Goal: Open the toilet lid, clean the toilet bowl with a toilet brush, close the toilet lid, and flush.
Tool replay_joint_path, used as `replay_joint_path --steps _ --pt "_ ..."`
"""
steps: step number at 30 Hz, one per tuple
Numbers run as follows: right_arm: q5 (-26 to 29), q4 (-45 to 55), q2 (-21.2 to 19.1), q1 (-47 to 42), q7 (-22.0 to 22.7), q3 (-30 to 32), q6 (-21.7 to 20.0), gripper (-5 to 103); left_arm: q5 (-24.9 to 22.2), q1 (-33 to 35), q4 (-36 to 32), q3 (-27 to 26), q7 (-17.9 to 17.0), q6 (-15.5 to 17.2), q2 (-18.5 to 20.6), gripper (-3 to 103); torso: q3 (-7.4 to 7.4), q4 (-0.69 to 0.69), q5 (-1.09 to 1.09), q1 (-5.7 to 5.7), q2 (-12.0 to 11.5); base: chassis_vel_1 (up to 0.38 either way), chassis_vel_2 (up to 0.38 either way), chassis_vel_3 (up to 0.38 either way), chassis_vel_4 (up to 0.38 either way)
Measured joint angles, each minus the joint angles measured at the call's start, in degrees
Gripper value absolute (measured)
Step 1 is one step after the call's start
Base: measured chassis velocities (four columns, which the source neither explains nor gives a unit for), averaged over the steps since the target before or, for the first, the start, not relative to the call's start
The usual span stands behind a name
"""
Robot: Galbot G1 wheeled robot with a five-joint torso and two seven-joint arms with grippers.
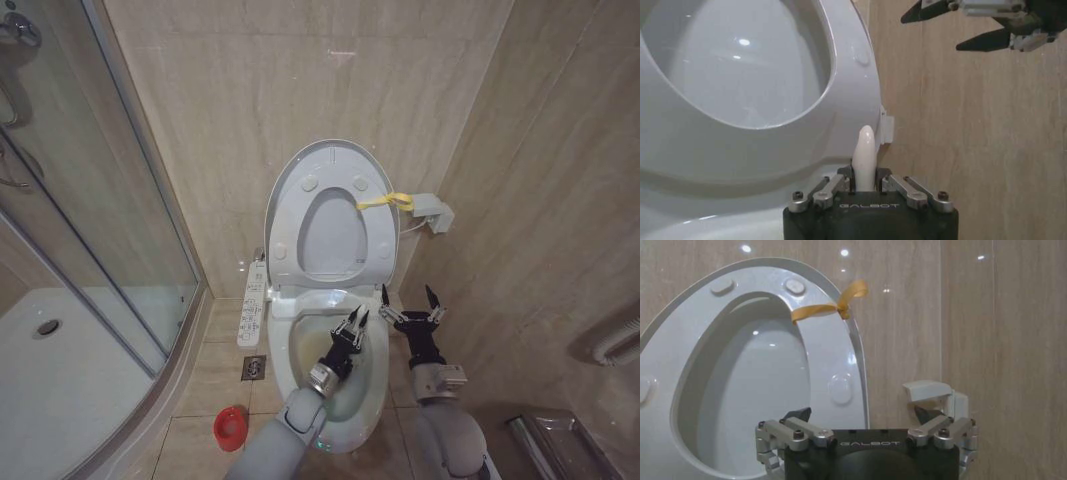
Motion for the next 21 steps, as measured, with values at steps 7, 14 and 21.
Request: replay_joint_path --steps 7,14,21 --pt "0.0 0.0 0.0 0.0 0.0 0.0 0.0 100 -0.11 -0.18 -4.89 0.78 -0.25 0.82 -1.21 21 0.0 -0.04 -0.01 0.0 0.0 0.0 0.0 0.0 0.0" --pt "0.0 0.0 0.0 0.0 0.0 0.0 0.0 100 0.5 -0.24 -0.57 0.5 -0.08 0.3 -1.66 21 0.01 -0.01 0.0 0.0 0.0 0.0 0.0 0.0 0.0" --pt "0.0 0.0 0.0 0.0 0.0 0.0 0.0 100 0.37 -3.33 -3.49 0.07 -0.27 0.99 -2.35 21 0.0 -0.03 -0.01 0.0 0.0 0.0 0.0 0.0 0.0"
